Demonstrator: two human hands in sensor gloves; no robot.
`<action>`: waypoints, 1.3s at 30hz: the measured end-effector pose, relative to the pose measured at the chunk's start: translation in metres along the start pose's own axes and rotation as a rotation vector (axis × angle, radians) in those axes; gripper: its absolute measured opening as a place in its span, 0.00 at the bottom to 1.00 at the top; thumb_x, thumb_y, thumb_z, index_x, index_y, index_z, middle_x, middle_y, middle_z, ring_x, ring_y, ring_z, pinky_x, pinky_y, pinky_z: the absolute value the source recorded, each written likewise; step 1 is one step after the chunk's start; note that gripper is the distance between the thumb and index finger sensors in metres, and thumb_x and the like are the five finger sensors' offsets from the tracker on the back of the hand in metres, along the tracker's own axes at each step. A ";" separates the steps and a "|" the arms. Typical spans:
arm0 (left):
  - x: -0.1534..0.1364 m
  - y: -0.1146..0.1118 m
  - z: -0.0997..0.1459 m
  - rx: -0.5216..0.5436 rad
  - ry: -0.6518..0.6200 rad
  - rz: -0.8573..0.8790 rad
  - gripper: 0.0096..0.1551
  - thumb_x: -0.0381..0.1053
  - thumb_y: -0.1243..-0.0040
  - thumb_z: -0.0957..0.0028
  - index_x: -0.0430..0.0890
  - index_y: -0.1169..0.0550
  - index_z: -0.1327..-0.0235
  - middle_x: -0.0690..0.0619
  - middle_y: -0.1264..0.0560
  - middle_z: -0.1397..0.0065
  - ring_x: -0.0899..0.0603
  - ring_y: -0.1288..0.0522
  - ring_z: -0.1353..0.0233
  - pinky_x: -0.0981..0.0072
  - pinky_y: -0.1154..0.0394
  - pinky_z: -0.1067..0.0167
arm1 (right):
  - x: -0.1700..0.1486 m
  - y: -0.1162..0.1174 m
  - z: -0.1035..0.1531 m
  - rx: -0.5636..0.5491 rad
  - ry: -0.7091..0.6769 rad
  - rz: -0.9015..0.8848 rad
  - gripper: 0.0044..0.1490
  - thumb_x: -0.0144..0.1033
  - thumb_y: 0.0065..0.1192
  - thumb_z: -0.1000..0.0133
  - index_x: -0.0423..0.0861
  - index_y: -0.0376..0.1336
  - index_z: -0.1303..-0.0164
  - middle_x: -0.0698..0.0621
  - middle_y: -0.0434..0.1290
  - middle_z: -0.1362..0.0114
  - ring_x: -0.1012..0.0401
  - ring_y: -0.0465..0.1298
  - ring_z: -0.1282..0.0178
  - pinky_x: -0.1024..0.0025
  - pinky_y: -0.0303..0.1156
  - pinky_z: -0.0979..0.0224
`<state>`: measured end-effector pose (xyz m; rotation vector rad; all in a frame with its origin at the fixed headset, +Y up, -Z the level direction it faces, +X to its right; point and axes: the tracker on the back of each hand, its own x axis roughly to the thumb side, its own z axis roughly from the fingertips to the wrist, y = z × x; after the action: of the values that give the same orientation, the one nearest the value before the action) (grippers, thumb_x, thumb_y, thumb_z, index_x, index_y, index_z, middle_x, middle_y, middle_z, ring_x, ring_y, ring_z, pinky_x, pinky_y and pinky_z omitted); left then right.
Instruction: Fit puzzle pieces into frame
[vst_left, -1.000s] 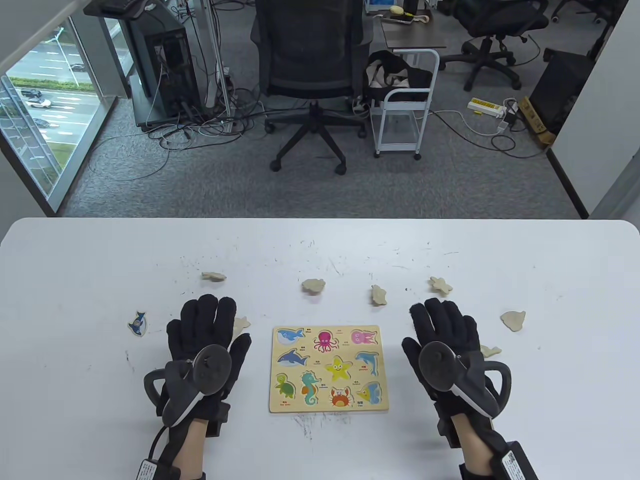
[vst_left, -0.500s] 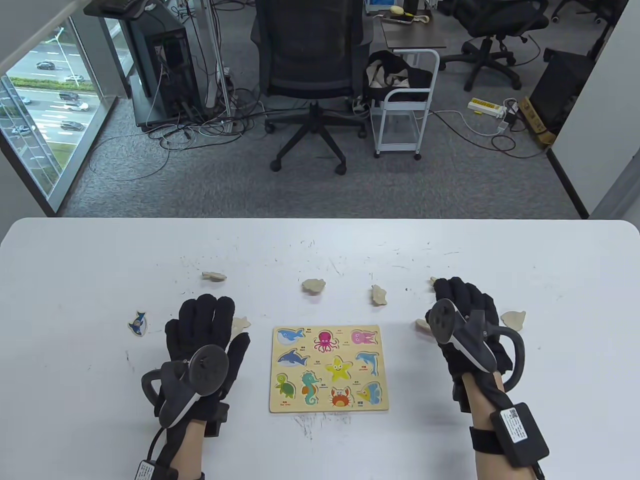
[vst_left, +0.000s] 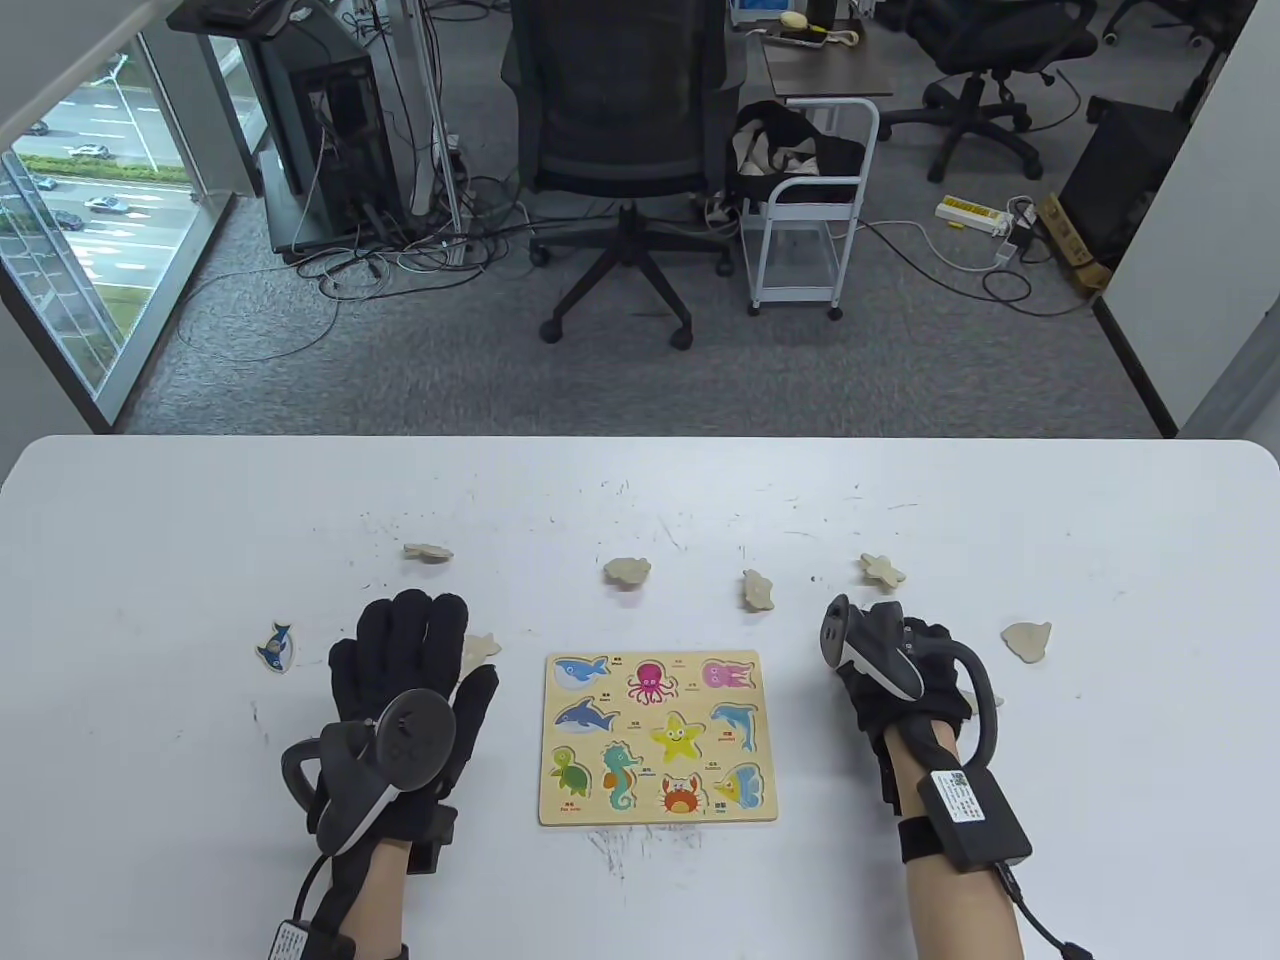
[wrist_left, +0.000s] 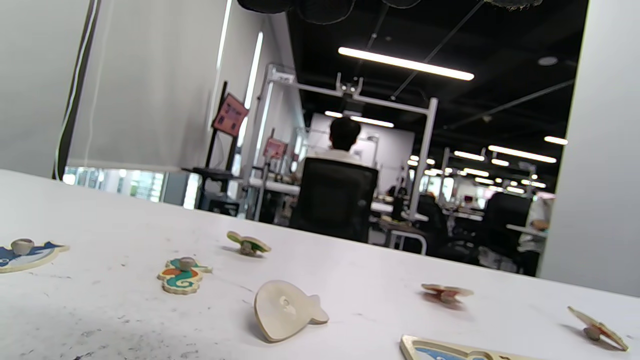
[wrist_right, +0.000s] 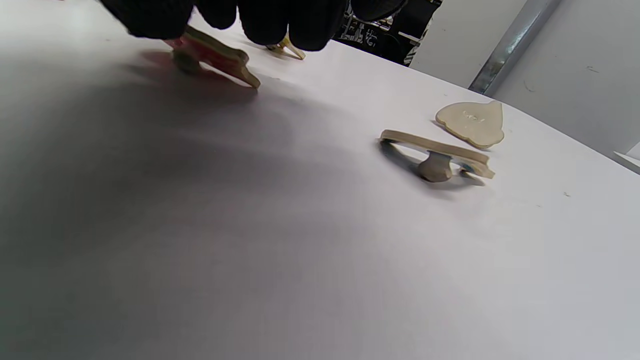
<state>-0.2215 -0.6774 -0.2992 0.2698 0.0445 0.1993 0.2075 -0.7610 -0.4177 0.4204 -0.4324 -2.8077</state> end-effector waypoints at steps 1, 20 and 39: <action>0.000 0.000 0.000 0.000 0.001 0.001 0.45 0.75 0.57 0.47 0.65 0.47 0.14 0.54 0.46 0.07 0.38 0.49 0.09 0.33 0.48 0.17 | 0.001 0.000 0.000 0.001 0.000 0.003 0.36 0.60 0.62 0.48 0.66 0.58 0.28 0.64 0.66 0.20 0.61 0.69 0.18 0.55 0.60 0.13; 0.001 -0.001 -0.001 -0.008 -0.004 -0.005 0.45 0.75 0.57 0.47 0.65 0.47 0.15 0.53 0.45 0.07 0.38 0.48 0.09 0.34 0.47 0.17 | 0.017 0.009 -0.004 -0.064 0.064 0.110 0.28 0.53 0.64 0.46 0.68 0.63 0.33 0.66 0.74 0.27 0.62 0.72 0.21 0.53 0.61 0.14; 0.025 0.004 0.004 -0.042 -0.091 0.257 0.43 0.74 0.55 0.46 0.62 0.40 0.16 0.53 0.32 0.13 0.39 0.31 0.15 0.47 0.32 0.19 | 0.010 -0.068 0.103 -0.265 -0.268 -0.224 0.28 0.49 0.61 0.45 0.62 0.65 0.32 0.61 0.77 0.30 0.60 0.77 0.27 0.52 0.66 0.19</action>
<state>-0.1976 -0.6697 -0.2944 0.2415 -0.0850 0.4428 0.1507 -0.6753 -0.3484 0.0368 -0.0617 -3.0949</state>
